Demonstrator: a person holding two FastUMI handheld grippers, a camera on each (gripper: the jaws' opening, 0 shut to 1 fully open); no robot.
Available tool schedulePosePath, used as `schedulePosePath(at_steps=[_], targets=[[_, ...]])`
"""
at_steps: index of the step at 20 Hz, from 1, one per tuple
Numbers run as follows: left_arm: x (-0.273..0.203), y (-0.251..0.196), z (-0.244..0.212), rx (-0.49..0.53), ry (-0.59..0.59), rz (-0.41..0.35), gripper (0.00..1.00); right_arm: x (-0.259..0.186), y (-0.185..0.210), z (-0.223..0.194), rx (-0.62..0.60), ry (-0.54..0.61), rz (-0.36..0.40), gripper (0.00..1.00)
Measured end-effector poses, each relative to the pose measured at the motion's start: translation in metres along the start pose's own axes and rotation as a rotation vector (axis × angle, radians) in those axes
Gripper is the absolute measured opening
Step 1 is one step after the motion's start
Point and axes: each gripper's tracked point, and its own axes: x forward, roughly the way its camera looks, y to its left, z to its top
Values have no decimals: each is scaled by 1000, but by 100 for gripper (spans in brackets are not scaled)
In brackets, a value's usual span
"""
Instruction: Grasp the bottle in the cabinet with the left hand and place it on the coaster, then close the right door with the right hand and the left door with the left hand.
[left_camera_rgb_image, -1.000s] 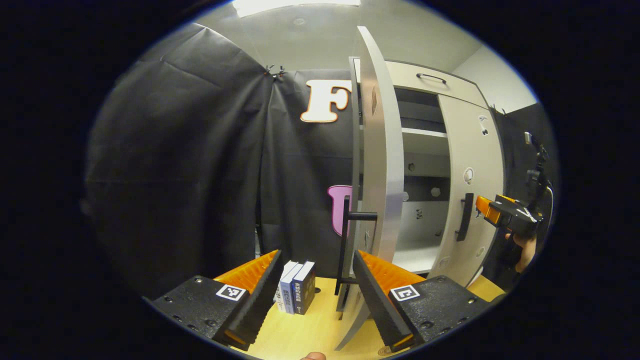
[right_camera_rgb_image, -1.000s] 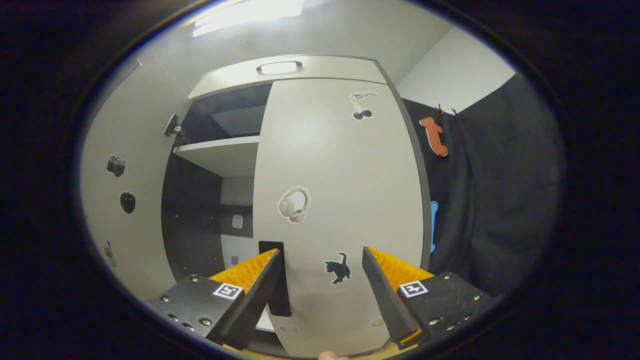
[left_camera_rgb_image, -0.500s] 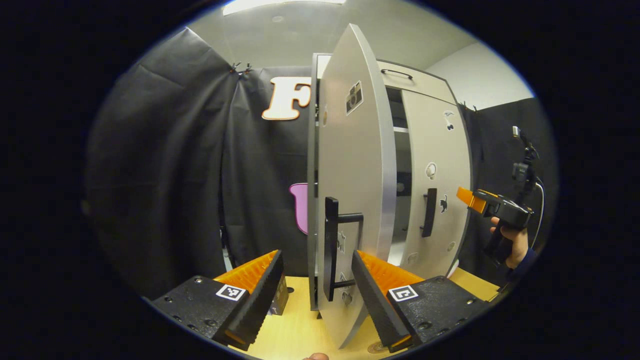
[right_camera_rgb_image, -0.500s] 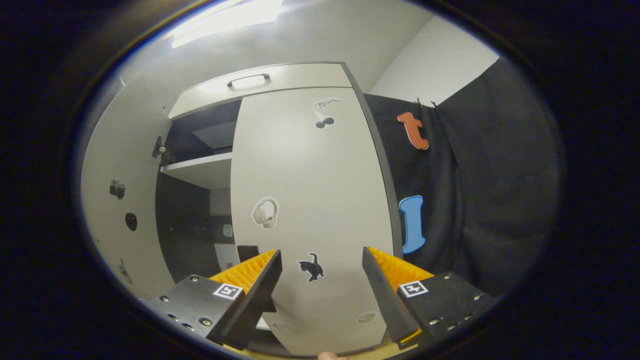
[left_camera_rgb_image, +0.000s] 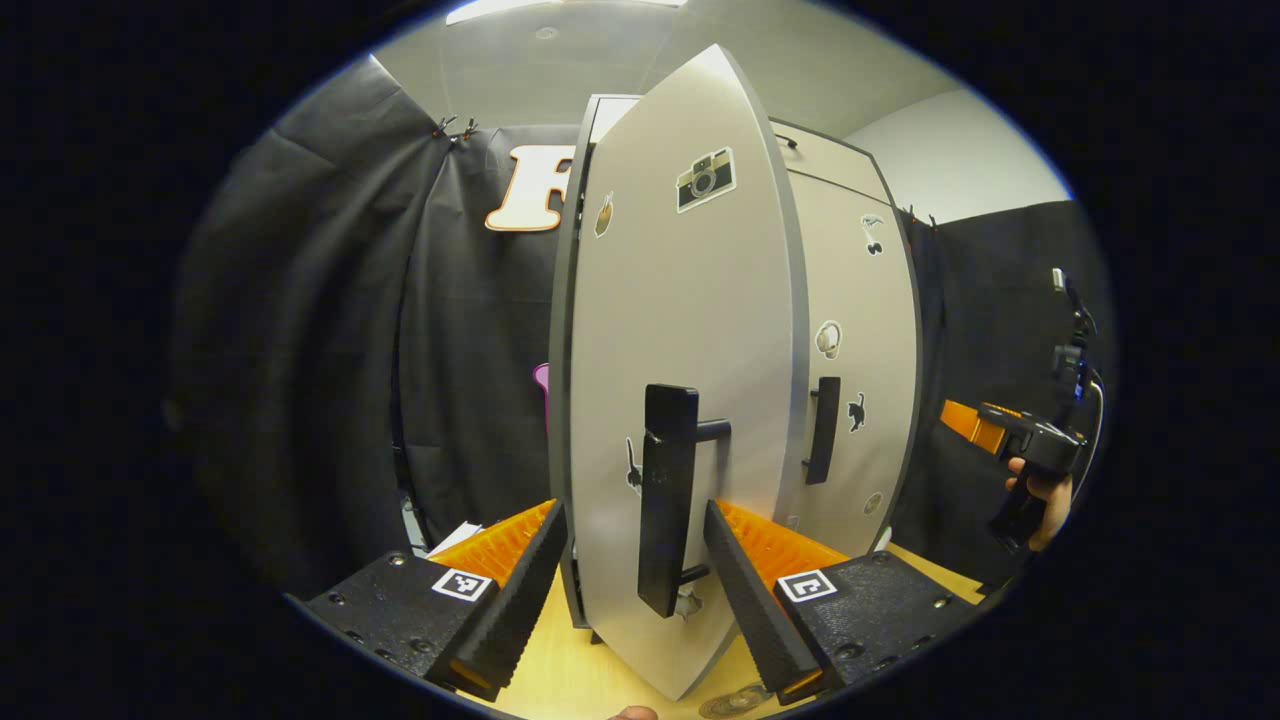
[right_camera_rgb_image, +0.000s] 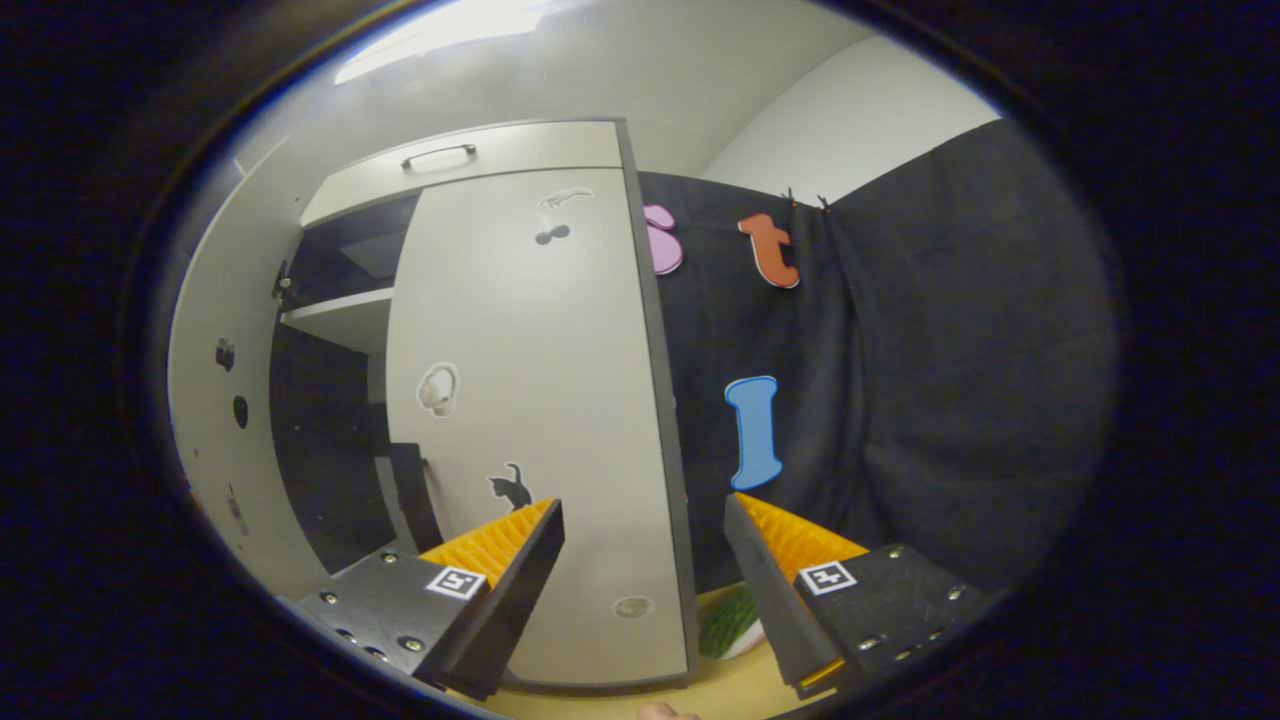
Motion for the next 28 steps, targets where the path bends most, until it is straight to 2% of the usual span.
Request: schedulePosePath(at_steps=[6, 7, 9, 12, 13, 15, 21, 28], targets=[[25, -22, -1, -51, -23, -27, 89, -9, -45, 1, -19, 16, -75, 98], [31, -25, 0, -58, -24, -32, 84, -12, -52, 3, -31, 10, -85, 98], [42, -35, -3, -63, -21, -45, 93, -16, -62, 6, -35, 6, -100, 98], [55, -47, 0, 5, -25, -52, 96, -18, -75, 8, -31, 6, -122, 98], [60, -50, 0, 32, -24, -51, 94, -20, -79, 8, -29, 8, -126, 98], [68, -55, -2, 53, -24, -51, 93, -22, -83, 8, -30, 7, -130, 98], [90, -68, -2, 11, -17, -61, 98, -24, -83, 7, -63, 2, -113, 98], [117, -82, -6, -12, -15, -66, 98, -19, -91, 1, -71, 14, -120, 98]])
